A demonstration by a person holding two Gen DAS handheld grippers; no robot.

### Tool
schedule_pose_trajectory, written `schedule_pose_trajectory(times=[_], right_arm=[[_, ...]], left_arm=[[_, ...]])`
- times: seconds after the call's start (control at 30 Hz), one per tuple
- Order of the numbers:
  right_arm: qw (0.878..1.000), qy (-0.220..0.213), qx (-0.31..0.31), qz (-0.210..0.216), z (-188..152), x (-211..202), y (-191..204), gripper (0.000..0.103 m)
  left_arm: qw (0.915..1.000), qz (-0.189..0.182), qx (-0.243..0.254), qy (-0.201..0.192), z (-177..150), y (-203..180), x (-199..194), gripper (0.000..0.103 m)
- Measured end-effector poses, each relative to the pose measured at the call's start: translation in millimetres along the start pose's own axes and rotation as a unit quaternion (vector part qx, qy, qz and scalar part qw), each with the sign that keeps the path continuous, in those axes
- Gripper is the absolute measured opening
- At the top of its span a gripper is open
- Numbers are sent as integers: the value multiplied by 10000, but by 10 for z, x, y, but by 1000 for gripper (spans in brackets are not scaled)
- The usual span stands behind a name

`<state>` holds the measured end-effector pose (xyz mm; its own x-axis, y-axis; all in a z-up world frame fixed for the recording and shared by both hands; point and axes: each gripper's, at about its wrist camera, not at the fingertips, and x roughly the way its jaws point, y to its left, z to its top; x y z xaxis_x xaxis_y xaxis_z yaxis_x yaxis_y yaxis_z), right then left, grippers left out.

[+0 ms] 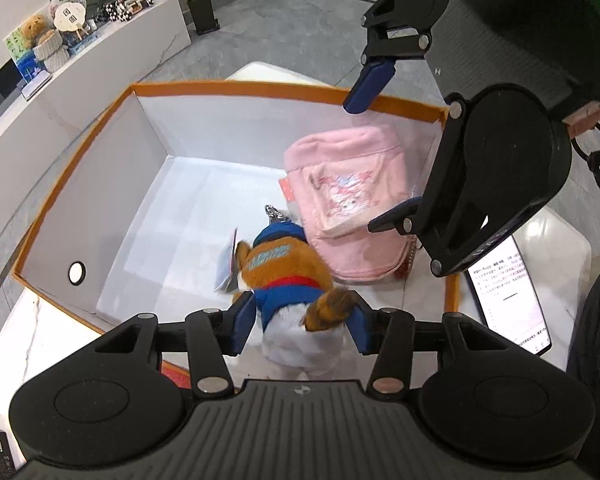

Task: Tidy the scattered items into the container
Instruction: 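Open left tool dropping bear into box while right tool releases pouch, then move both open tools back over the remaining plush toys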

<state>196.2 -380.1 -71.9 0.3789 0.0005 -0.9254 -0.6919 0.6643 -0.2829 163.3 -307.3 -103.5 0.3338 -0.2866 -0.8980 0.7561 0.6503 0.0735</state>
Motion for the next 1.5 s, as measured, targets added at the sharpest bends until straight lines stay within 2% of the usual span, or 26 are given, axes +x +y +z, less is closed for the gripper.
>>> schedule_pose_trajectory(times=[0.2, 0.9, 1.5], right_arm=[[9999, -39, -70, -98, -38, -172, 169, 85], [9984, -221, -350, -381, 236, -600, 214, 85], [9941, -475, -768, -606, 566, -1076, 608, 86]], left_arm=[[9999, 32, 27, -129, 37, -67, -115, 57], [9984, 271, -77, -482, -40, 25, -618, 57], [9947, 641, -195, -784, -331, 223, -1188, 57]])
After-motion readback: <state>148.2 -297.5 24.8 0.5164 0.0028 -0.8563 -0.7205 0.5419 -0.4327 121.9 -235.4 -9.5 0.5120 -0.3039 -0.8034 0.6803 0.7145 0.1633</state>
